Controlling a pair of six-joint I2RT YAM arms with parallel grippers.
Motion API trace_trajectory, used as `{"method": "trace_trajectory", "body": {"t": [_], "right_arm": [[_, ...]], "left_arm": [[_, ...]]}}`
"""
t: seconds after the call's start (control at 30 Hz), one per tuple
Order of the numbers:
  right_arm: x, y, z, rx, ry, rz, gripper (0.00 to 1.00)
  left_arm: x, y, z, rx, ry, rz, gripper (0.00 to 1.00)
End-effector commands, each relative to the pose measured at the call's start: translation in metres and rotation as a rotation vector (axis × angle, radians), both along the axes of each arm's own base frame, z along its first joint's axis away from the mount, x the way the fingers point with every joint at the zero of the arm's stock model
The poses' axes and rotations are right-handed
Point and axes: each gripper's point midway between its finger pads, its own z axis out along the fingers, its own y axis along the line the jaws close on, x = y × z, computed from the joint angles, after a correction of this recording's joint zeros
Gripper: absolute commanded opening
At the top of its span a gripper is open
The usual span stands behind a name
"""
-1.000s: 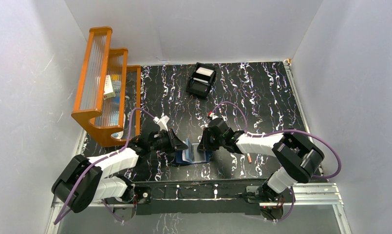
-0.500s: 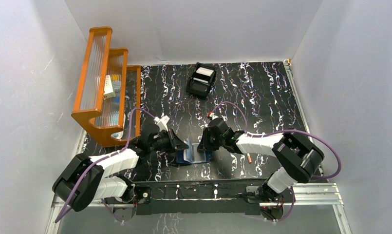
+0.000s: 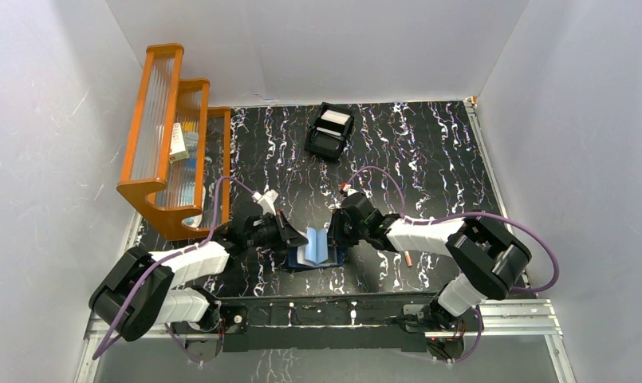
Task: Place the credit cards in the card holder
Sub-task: Turn over the card slot in the card holder.
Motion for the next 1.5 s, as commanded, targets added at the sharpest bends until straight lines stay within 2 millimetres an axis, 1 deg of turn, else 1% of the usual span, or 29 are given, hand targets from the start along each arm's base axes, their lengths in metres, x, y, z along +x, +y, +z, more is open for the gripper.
{"method": "trace_trajectory", "body": {"t": [0.0,0.13,0.2,0.3,0.4,0.53,0.6,0.7,0.77,0.83,0.93,1.07,1.2,1.27,1.37,1.47], "right_arm": [[-0.009,-0.012,-0.011,-0.046,0.019,0.008,0.29],[-0.007,-0.010,0.000,-0.034,0.004,0.006,0.32],[-0.005,-0.013,0.007,-0.040,-0.008,-0.007,0.34],[0.001,-0.020,0.020,-0.054,-0.047,-0.039,0.38],[0.007,-0.027,0.036,-0.048,-0.098,-0.074,0.43],[0.014,-0.035,0.056,-0.017,-0.176,-0.122,0.47],[0.017,-0.036,0.068,0.017,-0.216,-0.136,0.48],[0.018,-0.034,0.077,0.062,-0.246,-0.137,0.49],[0.015,-0.032,0.074,0.060,-0.231,-0.118,0.50],[0.013,-0.031,0.066,0.030,-0.201,-0.102,0.51],[0.011,-0.035,0.062,0.000,-0.186,-0.098,0.51],[0.010,-0.041,0.066,-0.013,-0.197,-0.110,0.49],[0.011,-0.045,0.074,0.005,-0.220,-0.132,0.49],[0.012,-0.046,0.079,0.014,-0.233,-0.140,0.49],[0.012,-0.047,0.081,0.023,-0.240,-0.146,0.49],[0.011,-0.046,0.082,0.032,-0.237,-0.144,0.49]], "left_arm": [[0.007,0.003,-0.006,0.099,-0.012,0.000,0.00],[0.010,0.003,-0.009,0.162,-0.008,-0.009,0.00],[0.011,0.004,-0.012,0.203,-0.001,-0.008,0.00],[0.011,0.004,-0.015,0.237,0.006,-0.009,0.00],[0.011,0.003,-0.020,0.254,0.023,-0.011,0.00],[0.011,0.000,-0.023,0.268,0.032,-0.018,0.00],[0.010,-0.001,-0.023,0.266,0.038,-0.018,0.00],[0.009,-0.005,-0.022,0.261,0.034,-0.022,0.00],[0.009,-0.007,-0.021,0.257,0.032,-0.022,0.00],[0.010,-0.009,-0.018,0.251,0.029,-0.027,0.00],[0.012,-0.011,-0.008,0.242,0.014,-0.032,0.00],[0.014,-0.012,0.012,0.228,-0.013,-0.028,0.00],[0.013,-0.017,0.030,0.202,-0.028,-0.027,0.00],[0.009,-0.023,0.033,0.207,-0.033,-0.043,0.00],[0.005,-0.029,0.033,0.239,-0.037,-0.061,0.00],[0.004,-0.030,0.028,0.276,-0.032,-0.065,0.00]]}}
